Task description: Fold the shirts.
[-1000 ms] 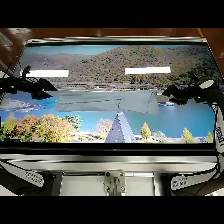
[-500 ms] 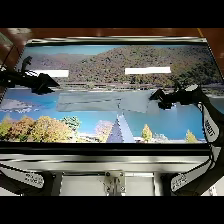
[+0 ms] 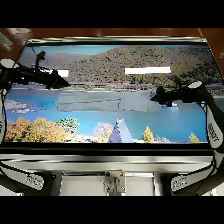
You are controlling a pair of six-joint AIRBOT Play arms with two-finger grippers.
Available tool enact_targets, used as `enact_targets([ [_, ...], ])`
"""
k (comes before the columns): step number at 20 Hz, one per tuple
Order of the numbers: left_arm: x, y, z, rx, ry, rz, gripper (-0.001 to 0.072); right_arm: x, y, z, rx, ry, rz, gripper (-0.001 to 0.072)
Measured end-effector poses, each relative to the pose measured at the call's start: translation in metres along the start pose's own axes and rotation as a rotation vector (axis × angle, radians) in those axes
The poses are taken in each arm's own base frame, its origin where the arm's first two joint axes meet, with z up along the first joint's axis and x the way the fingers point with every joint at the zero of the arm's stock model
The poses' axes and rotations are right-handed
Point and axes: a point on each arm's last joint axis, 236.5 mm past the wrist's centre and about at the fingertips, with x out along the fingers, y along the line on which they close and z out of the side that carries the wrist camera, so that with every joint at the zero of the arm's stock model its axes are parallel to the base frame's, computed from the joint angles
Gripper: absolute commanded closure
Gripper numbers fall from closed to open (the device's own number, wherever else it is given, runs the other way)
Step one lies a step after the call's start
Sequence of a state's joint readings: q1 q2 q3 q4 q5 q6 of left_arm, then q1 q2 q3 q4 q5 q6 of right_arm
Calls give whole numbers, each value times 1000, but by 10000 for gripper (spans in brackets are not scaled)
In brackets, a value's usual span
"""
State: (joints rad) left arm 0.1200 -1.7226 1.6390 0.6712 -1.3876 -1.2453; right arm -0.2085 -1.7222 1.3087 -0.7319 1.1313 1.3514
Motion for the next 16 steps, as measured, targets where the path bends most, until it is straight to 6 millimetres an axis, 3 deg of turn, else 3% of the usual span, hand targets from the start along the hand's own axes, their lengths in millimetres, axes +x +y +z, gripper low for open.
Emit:
enact_targets([
  [3, 49, -24, -11, 39, 59, -27, 669, -41, 30, -7, -68, -24, 23, 653],
  [9, 158, -73, -71, 96, 243, -68, 669, -98, 61, -37, -163, -27, -16, 652],
  [13, 211, -106, -97, 110, 261, -93, 669, -123, 77, -57, -210, -20, -24, 652],
  [16, 238, -125, -120, 126, 289, -106, 669, -139, 90, -70, -251, -31, -26, 652],
])
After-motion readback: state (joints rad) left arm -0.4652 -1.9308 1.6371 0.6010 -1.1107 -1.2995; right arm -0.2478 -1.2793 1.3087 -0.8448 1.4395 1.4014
